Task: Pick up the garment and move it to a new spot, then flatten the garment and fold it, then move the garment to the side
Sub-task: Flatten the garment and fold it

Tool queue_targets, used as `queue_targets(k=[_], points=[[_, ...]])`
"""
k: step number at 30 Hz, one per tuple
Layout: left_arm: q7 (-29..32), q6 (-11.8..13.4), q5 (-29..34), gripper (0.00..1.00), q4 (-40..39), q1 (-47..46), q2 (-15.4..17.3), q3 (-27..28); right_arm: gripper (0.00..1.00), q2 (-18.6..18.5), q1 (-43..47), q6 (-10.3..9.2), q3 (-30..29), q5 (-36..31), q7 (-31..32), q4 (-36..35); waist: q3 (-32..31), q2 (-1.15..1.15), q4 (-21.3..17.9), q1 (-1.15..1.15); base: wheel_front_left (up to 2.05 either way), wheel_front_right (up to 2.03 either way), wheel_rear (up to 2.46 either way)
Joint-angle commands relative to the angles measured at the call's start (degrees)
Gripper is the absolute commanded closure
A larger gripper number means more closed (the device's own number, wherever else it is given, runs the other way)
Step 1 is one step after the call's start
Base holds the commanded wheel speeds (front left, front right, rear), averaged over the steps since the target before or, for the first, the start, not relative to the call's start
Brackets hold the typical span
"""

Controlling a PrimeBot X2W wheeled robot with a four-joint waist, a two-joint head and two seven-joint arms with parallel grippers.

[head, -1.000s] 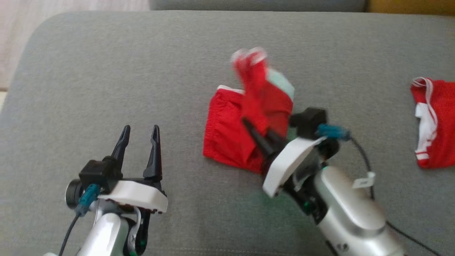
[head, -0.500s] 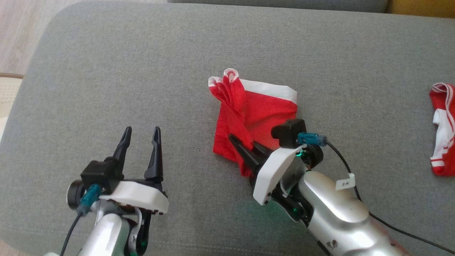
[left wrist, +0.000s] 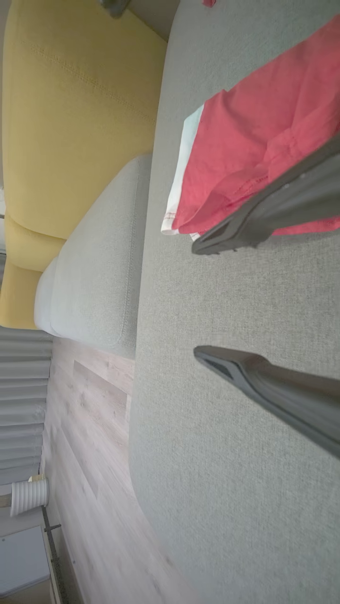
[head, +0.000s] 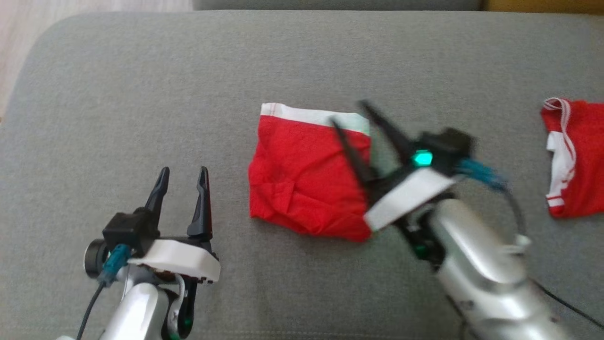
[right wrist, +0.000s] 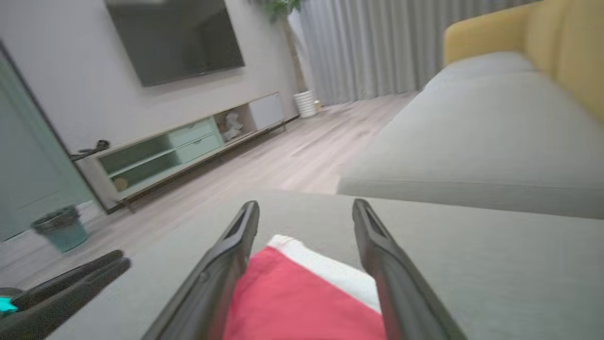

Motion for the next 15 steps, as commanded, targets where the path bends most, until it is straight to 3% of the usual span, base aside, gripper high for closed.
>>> queue_targets(k=[1,9,15], points=[[-0.66,0.55,0.0,0.0,-2.24,-1.84,1.24,2.5,0.0,-0.7,2.29,0.37,-2.94,-1.35,-1.01,-2.81,-0.26,0.0,-0.84,0.0,0.0,0.0,0.0],[-0.38,1.21,0.44,0.0,-3.24,-1.26,2.84,2.99,0.0,-3.94,15.52,0.37,-24.08,-10.97,2.51,-13.07,-1.12,0.0,-3.09,0.0,0.0,0.0,0.0],[0.19,1.61,0.52,0.0,-3.96,-0.61,3.64,2.97,0.0,-1.87,23.7,0.37,-31.06,-16.19,6.62,-21.82,-1.69,0.0,-3.75,0.0,0.0,0.0,0.0]])
